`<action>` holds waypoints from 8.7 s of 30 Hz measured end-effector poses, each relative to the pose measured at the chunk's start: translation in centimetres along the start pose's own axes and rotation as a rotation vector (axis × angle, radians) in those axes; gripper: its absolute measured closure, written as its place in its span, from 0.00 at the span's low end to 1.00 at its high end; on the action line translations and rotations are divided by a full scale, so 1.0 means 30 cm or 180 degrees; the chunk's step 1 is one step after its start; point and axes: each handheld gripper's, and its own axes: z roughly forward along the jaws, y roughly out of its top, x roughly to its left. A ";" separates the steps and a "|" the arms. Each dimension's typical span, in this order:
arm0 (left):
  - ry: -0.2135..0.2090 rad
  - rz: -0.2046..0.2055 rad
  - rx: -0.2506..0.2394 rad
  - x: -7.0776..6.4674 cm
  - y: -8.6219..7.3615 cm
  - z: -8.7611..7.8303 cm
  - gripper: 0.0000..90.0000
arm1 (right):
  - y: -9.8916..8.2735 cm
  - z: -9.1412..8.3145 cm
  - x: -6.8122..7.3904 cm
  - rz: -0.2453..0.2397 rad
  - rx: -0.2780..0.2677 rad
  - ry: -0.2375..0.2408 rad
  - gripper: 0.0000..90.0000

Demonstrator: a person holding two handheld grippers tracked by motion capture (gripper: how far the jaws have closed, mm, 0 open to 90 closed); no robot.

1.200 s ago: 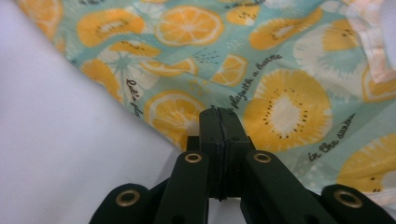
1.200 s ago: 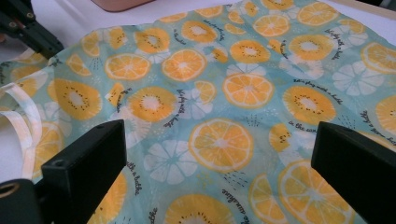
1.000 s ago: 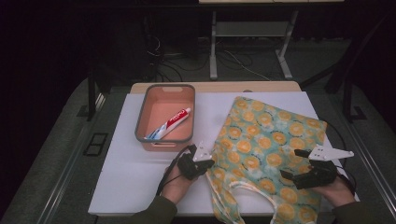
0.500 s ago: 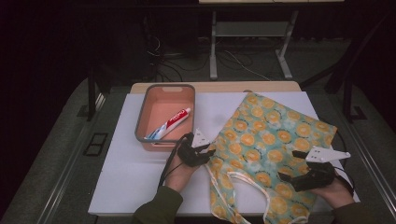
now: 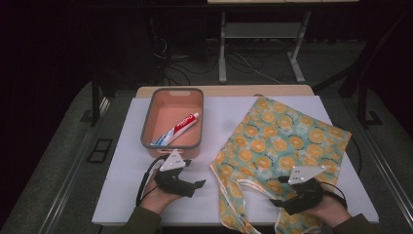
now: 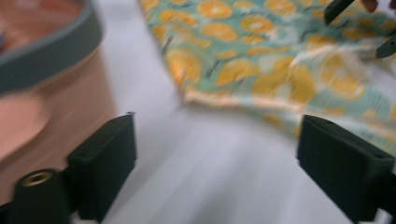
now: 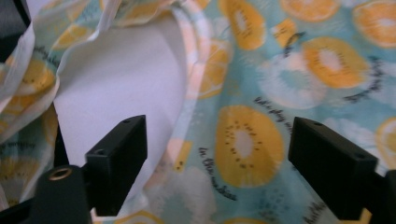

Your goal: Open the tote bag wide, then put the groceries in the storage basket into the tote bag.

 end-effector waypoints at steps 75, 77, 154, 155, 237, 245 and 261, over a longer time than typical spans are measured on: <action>-0.0123 -0.0028 0.0109 0.013 -0.027 0.003 0.00 | 0.223 0.219 0.275 -0.0542 0.0078 0.0862 0.81; -0.0124 -0.0027 0.0110 0.014 -0.027 0.003 0.00 | 0.231 0.203 0.265 -0.0504 0.0009 0.0828 0.89; -0.0145 -0.0028 0.0139 0.011 -0.029 0.011 0.00 | 0.149 0.143 -0.107 0.0157 0.0183 -0.0251 0.70; -0.0145 -0.0029 0.0141 0.011 -0.029 0.011 0.00 | 0.148 0.142 -0.111 0.0172 0.0174 -0.0256 0.76; -0.0182 -0.0024 0.0114 0.016 -0.033 0.000 0.00 | 0.253 -0.018 -0.333 0.0857 -0.0718 -0.0577 0.99; -0.0187 -0.0016 0.0079 0.009 -0.023 -0.012 0.00 | 0.256 -0.044 -0.345 0.0894 -0.0832 -0.0579 0.99; -0.0170 -0.0051 -0.0226 0.051 0.121 -0.071 0.00 | 0.232 -0.036 -0.356 0.0907 -0.0767 -0.0537 0.99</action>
